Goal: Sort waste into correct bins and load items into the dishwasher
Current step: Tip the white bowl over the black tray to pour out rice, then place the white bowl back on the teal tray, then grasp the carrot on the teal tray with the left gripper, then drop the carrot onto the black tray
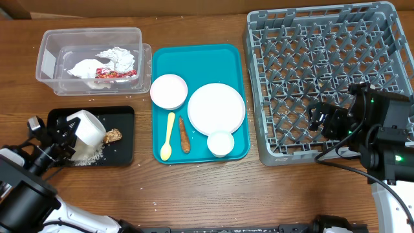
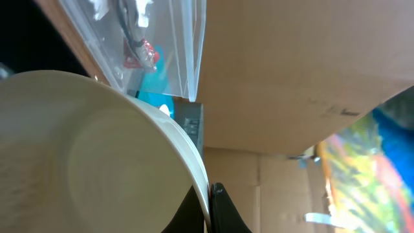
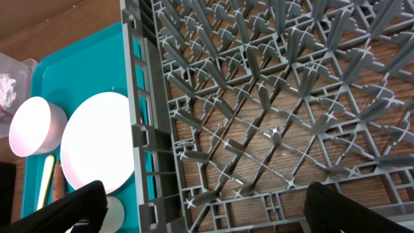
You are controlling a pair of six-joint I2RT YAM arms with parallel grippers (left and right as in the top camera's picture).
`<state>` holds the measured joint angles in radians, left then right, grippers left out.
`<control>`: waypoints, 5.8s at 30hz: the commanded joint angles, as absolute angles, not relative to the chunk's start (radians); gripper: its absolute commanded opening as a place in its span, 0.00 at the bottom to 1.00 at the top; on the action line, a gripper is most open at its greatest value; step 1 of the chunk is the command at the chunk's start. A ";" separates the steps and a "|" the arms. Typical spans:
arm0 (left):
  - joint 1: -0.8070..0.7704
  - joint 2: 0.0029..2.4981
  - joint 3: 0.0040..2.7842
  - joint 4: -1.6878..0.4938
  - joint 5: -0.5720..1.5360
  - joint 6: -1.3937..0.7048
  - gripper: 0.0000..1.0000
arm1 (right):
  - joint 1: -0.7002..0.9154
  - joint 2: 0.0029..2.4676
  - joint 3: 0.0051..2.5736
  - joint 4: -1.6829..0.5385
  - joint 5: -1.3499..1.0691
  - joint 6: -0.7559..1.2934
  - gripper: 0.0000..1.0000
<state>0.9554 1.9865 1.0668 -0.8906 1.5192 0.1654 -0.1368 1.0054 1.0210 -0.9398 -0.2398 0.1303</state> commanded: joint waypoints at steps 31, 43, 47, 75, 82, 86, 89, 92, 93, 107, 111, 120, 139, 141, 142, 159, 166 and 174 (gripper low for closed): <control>0.345 1.647 1.538 -0.817 1.060 0.061 0.04 | -0.140 1.027 1.049 -0.911 -0.249 0.130 1.00; -0.345 1.813 1.557 -0.350 -0.035 0.258 0.04 | -0.140 1.027 1.048 -0.930 -0.249 0.130 1.00; -0.381 1.944 1.639 -0.382 -0.023 0.260 0.04 | -0.140 1.027 1.049 -0.931 -0.249 0.130 1.00; -0.367 2.433 2.179 -0.964 0.060 0.172 0.04 | -0.140 1.027 1.048 -0.953 -0.249 0.130 1.00; -0.367 2.433 2.176 -0.976 0.060 0.155 0.34 | -0.140 1.027 1.048 -0.953 -0.249 0.130 1.00; -0.367 2.426 2.190 -1.007 0.057 0.151 0.53 | -0.140 1.027 1.048 -0.953 -0.249 0.130 1.00; -0.366 2.412 2.290 -1.107 0.052 0.112 0.58 | -0.140 1.027 1.048 -0.953 -0.249 0.130 1.00; -0.365 2.400 2.456 -1.266 0.053 0.064 0.60 | -0.140 1.027 1.048 -0.953 -0.249 0.130 1.00; -0.365 2.397 2.517 -1.330 0.053 0.061 0.60 | -0.140 1.027 1.048 -0.953 -0.249 0.130 1.00; -0.376 2.109 2.533 -1.690 0.147 -0.009 0.53 | -0.140 1.027 1.048 -0.980 -0.249 0.130 1.00; -0.373 1.972 2.272 -1.687 0.065 -0.093 0.52 | -0.140 1.027 1.048 -0.974 -0.249 0.130 1.00; -0.406 1.781 1.534 -1.306 0.067 -0.307 0.47 | -0.140 1.027 1.048 -0.975 -0.249 0.130 1.00; -0.424 1.745 1.002 -0.679 -0.007 -0.479 0.31 | -0.140 1.027 1.048 -0.979 -0.250 0.130 1.00; -0.424 1.746 1.002 -0.679 -0.006 -0.479 0.19 | -0.140 1.027 1.048 -0.979 -0.250 0.130 1.00; -0.424 1.746 1.002 -0.679 -0.005 -0.479 0.13 | -0.140 1.027 1.048 -0.979 -0.250 0.130 1.00; -0.411 1.731 1.522 -1.248 -0.142 -0.344 0.04 | -0.140 1.027 1.048 -0.968 -0.249 0.130 1.00; -0.220 1.591 1.631 -1.448 -0.224 -0.344 0.04 | -0.140 1.027 1.048 -0.969 -0.250 0.130 1.00; 0.213 1.352 1.365 -1.273 -0.095 -0.374 0.04 | -0.140 1.027 1.048 -0.972 -0.258 0.130 1.00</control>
